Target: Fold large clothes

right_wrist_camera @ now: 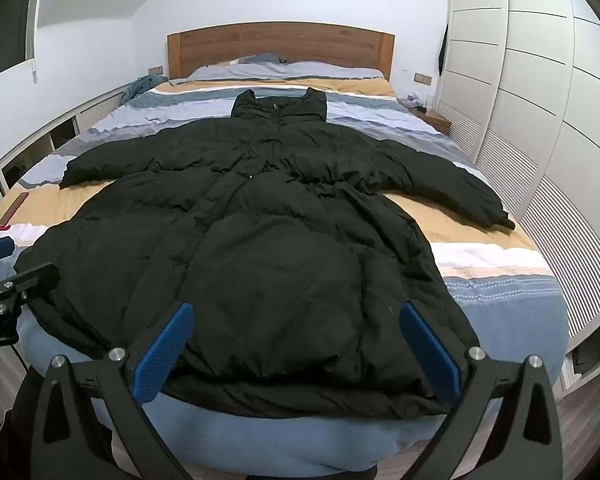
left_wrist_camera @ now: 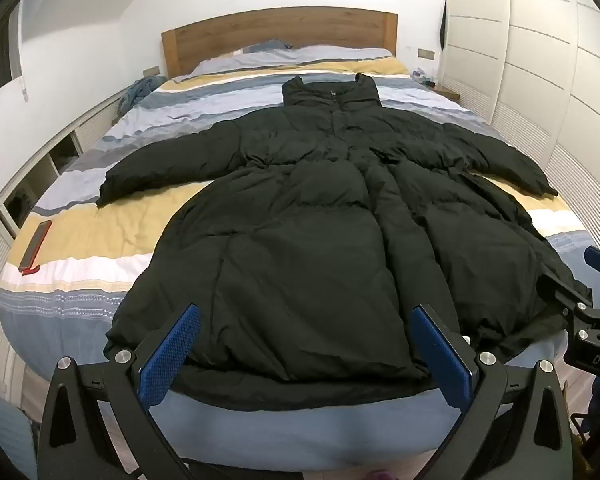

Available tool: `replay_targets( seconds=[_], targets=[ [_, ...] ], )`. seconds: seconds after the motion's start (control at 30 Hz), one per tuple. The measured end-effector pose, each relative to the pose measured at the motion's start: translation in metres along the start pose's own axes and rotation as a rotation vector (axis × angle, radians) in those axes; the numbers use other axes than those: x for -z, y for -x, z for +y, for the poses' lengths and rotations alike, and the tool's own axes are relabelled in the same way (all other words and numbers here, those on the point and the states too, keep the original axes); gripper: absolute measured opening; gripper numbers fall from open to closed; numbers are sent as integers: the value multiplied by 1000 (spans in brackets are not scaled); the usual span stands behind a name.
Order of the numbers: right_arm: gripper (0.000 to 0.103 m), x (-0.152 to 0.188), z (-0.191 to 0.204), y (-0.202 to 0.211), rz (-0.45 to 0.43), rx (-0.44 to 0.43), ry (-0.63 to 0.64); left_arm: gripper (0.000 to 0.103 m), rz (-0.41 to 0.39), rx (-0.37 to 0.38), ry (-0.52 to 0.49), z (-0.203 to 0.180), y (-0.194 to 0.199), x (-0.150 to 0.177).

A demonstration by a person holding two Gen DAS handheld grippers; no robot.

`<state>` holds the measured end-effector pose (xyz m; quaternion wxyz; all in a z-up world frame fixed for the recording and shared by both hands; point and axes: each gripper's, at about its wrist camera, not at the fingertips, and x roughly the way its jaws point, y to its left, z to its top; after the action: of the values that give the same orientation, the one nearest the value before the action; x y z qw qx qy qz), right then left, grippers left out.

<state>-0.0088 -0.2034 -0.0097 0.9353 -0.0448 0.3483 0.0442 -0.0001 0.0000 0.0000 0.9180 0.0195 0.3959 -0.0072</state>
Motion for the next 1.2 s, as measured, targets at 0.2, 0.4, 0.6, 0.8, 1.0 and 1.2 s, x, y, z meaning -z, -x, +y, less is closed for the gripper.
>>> replay_targets(
  seconds=[0.2,0.4,0.6,0.8,1.0,1.2],
  targets=[
    [103,0,-1,-1,2,-3,-2,102,-3,8,3,1,1,3],
    [103,1,-1,-2,4,-1,0,102,8,8,3,3,2,0],
    [103,1,-2,-2,5,-1,-1,102,8,11,1,1,-1,1],
    [103,2,-2,-3,6,-3,0,102,8,13,2,1,-1,2],
    [103,3,-2,-3,8,-3,0,102,10,10,3,1,-1,4],
    [103,6,-3,0,9,-3,3,102,21,3,6,2,-4,5]
  ],
)
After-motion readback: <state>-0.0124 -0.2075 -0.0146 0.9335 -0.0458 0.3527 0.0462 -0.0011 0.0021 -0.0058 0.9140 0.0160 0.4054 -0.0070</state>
